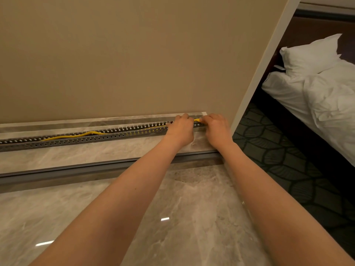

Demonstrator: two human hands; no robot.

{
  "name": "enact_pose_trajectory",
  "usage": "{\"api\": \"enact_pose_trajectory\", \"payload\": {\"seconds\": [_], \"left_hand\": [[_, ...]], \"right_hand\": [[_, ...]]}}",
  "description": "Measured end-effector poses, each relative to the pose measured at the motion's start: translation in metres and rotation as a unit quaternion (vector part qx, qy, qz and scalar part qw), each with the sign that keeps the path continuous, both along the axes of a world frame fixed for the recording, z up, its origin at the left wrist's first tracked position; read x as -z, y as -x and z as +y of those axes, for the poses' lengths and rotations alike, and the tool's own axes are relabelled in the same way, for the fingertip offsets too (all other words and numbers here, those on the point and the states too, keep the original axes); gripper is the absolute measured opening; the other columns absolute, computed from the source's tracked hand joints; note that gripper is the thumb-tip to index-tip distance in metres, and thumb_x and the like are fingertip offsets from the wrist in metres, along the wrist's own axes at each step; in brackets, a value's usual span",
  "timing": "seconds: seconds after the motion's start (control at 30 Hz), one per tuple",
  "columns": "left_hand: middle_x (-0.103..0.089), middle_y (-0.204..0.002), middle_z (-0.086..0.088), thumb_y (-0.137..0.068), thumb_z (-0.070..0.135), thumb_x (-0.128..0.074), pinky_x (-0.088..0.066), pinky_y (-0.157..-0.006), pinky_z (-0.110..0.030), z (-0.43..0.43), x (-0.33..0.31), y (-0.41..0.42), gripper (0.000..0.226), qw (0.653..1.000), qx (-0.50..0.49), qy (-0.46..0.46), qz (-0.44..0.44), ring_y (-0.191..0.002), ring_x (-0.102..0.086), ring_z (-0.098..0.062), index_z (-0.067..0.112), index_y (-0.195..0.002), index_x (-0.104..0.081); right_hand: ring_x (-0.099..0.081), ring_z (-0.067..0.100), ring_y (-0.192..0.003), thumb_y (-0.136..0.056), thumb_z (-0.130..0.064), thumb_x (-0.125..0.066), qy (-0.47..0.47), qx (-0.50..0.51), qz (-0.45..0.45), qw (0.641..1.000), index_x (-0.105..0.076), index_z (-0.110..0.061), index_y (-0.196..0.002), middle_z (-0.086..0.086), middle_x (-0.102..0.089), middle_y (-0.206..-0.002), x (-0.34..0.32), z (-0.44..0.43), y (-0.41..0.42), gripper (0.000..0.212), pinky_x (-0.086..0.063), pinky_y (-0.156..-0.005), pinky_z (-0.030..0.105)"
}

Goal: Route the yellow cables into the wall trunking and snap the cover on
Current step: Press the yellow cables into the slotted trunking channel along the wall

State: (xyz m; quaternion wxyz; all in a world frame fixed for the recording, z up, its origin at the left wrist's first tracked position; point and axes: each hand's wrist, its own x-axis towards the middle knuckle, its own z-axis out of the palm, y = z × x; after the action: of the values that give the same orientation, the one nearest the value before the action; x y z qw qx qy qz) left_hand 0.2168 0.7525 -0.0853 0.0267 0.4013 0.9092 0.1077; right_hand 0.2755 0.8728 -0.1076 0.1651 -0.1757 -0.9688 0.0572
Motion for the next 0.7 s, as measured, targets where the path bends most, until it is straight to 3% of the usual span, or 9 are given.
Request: {"api": "enact_pose_trajectory", "payload": {"seconds": [0.1, 0.17, 0.27, 0.37, 0.5, 0.6, 0.7], "left_hand": [[-0.051, -0.124, -0.018, -0.089, 0.005, -0.047, -0.044, -0.095, -0.042, 0.007, -0.006, -0.003, 0.031, 1.000, 0.007, 0.010, 0.023, -0.117, -0.049, -0.035, -0.002, -0.118, -0.056], [-0.055, -0.121, -0.017, -0.089, 0.006, -0.046, -0.046, -0.091, -0.040, 0.009, -0.011, -0.002, 0.028, 0.999, 0.001, 0.030, 0.032, -0.112, -0.055, -0.033, 0.000, -0.114, -0.059], [-0.060, -0.118, -0.014, -0.091, 0.005, -0.047, -0.039, -0.102, -0.046, 0.015, -0.017, -0.006, 0.026, 0.996, -0.014, 0.067, 0.050, -0.111, -0.059, -0.031, 0.004, -0.113, -0.060], [-0.064, -0.115, -0.010, -0.092, -0.001, -0.046, -0.027, -0.112, -0.055, 0.023, -0.017, -0.011, 0.026, 0.991, -0.025, 0.094, 0.093, -0.109, -0.061, -0.029, 0.006, -0.112, -0.061], [-0.069, -0.109, -0.008, -0.090, -0.005, -0.048, -0.035, -0.108, -0.051, 0.028, -0.015, -0.011, 0.025, 0.987, -0.033, 0.102, 0.122, -0.104, -0.064, -0.028, 0.006, -0.108, -0.063], [-0.068, -0.110, -0.009, -0.090, -0.007, -0.048, -0.038, -0.100, -0.043, 0.031, -0.009, -0.011, 0.028, 0.988, -0.041, 0.079, 0.127, -0.103, -0.064, -0.029, 0.006, -0.110, -0.062], [-0.065, -0.113, -0.011, -0.092, -0.007, -0.045, -0.040, -0.087, -0.036, 0.030, -0.006, -0.009, 0.028, 0.989, -0.032, 0.072, 0.128, -0.105, -0.062, -0.030, 0.005, -0.112, -0.060]], "right_hand": [[-0.046, 0.035, -0.117, -0.084, 0.003, -0.051, 0.055, 0.022, 0.017, 0.998, -0.049, -0.007, -0.128, 0.019, -0.044, -0.131, 0.005, 0.000, -0.002, 0.046, -0.042, -0.099, 0.042], [-0.049, 0.037, -0.113, -0.083, 0.002, -0.055, 0.107, 0.072, 0.063, 0.990, -0.047, -0.002, -0.123, 0.020, -0.042, -0.129, 0.005, 0.005, -0.003, 0.042, -0.046, -0.093, 0.043], [-0.056, 0.036, -0.104, -0.089, -0.011, -0.055, 0.173, 0.139, 0.049, 0.974, -0.046, -0.002, -0.117, 0.019, -0.052, -0.120, 0.005, 0.009, -0.005, 0.031, -0.043, -0.075, 0.035], [-0.060, 0.039, -0.099, -0.095, -0.017, -0.049, 0.199, 0.142, 0.028, 0.969, -0.043, -0.002, -0.120, 0.022, -0.061, -0.113, 0.009, 0.007, -0.005, 0.030, -0.039, -0.068, 0.036], [-0.060, 0.038, -0.100, -0.097, -0.018, -0.046, 0.146, 0.119, 0.012, 0.982, -0.047, -0.005, -0.119, 0.020, -0.063, -0.112, 0.006, 0.010, -0.011, 0.025, -0.036, -0.066, 0.033], [-0.059, 0.036, -0.102, -0.097, -0.020, -0.047, 0.056, 0.101, 0.010, 0.993, -0.048, -0.009, -0.118, 0.016, -0.062, -0.115, -0.003, 0.018, -0.015, 0.024, -0.043, -0.077, 0.038], [-0.058, 0.036, -0.098, -0.092, -0.016, -0.054, 0.051, 0.077, 0.035, 0.995, -0.049, -0.008, -0.115, 0.013, -0.058, -0.115, -0.015, 0.028, -0.014, 0.025, -0.042, -0.082, 0.037]]}}
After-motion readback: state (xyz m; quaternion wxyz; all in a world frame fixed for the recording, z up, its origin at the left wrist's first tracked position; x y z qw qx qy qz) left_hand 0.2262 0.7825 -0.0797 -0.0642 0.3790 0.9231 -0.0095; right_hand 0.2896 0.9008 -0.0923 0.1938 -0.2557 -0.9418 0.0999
